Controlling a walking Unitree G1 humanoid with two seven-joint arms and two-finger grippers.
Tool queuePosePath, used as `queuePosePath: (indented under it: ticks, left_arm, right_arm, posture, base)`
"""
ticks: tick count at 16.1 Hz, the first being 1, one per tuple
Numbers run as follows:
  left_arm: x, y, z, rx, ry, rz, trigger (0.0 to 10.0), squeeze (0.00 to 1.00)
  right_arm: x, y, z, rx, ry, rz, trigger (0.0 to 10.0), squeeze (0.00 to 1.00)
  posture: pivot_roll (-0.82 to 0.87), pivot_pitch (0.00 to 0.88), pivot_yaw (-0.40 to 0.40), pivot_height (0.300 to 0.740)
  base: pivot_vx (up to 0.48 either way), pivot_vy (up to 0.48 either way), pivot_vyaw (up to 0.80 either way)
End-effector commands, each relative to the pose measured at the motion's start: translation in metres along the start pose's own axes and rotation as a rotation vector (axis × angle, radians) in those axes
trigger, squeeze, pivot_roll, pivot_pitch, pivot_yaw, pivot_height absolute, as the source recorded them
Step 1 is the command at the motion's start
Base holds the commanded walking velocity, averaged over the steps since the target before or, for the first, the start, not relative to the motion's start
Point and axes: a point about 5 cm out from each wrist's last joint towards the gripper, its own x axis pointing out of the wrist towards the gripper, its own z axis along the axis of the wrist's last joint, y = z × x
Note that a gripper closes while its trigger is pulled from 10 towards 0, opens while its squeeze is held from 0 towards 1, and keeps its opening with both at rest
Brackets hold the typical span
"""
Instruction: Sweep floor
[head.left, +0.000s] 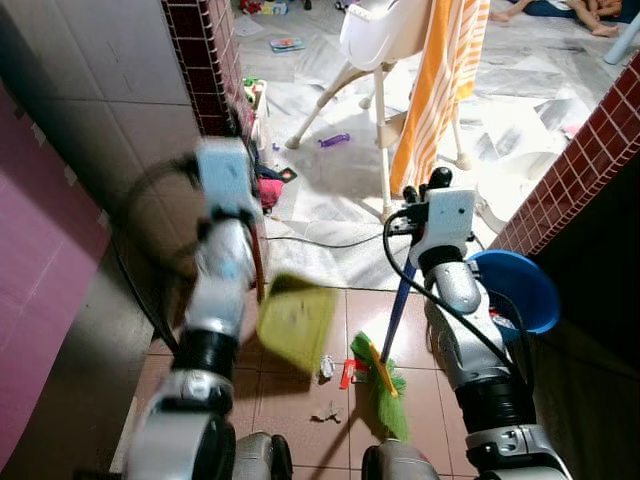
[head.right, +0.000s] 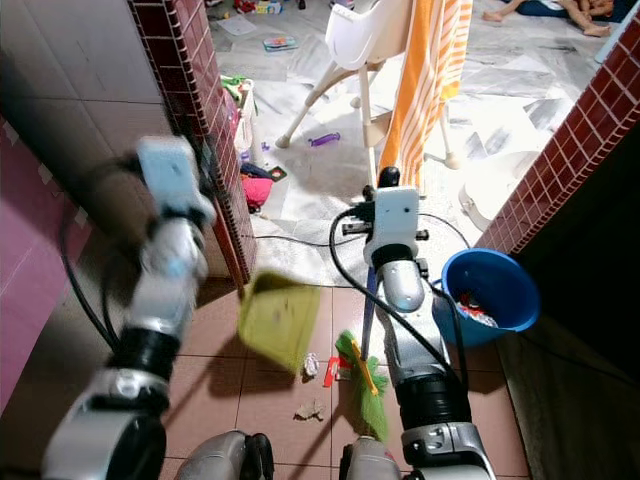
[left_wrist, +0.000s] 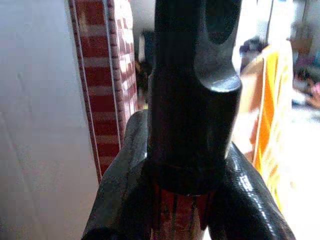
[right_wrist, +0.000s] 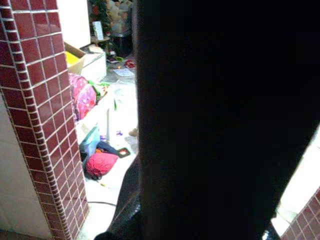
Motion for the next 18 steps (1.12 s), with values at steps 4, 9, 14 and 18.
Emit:
queuePosePath:
  ticks: [4,9,14,18]
  left_arm:
    - [-0.008,0.006,-0.024,0.033,0.099,0.055,10.0,0.00]
    - [-0.009,0.015,-0.032,0.055,0.117,0.161,10.0,0.00]
    - [0.017,0.017,0.012,-0.063,-0.044,0.212,10.0,0.00]
    - [0.029,0.033,0.035,-0.030,-0.138,0.213,10.0,0.00]
  right_arm:
    - [0.007,-0.009,-0.003,-0.085,0.077,-0.082,10.0,0.00]
    - [0.009,0.000,0.001,-0.074,0.108,-0.086,10.0,0.00]
    - [0.002,-0.005,-0.013,-0.068,0.173,-0.110,10.0,0.00]
    - [0.007,-0.006,-0.011,-0.072,0.166,-0.104,10.0,0.00]
  posture:
    - [-0.08,0.143,0.024,0.740]
    - [-0.11,0.156,0.039,0.740]
    - [-0.11,0.127,0.016,0.740]
    - [-0.10,0.108,0.007,0.740]
  base:
    - [0.000,0.000,0.00]
    - [0.000,0.000,0.00]
    - [0.000,0.000,0.00]
    - [0.000,0.000,0.00]
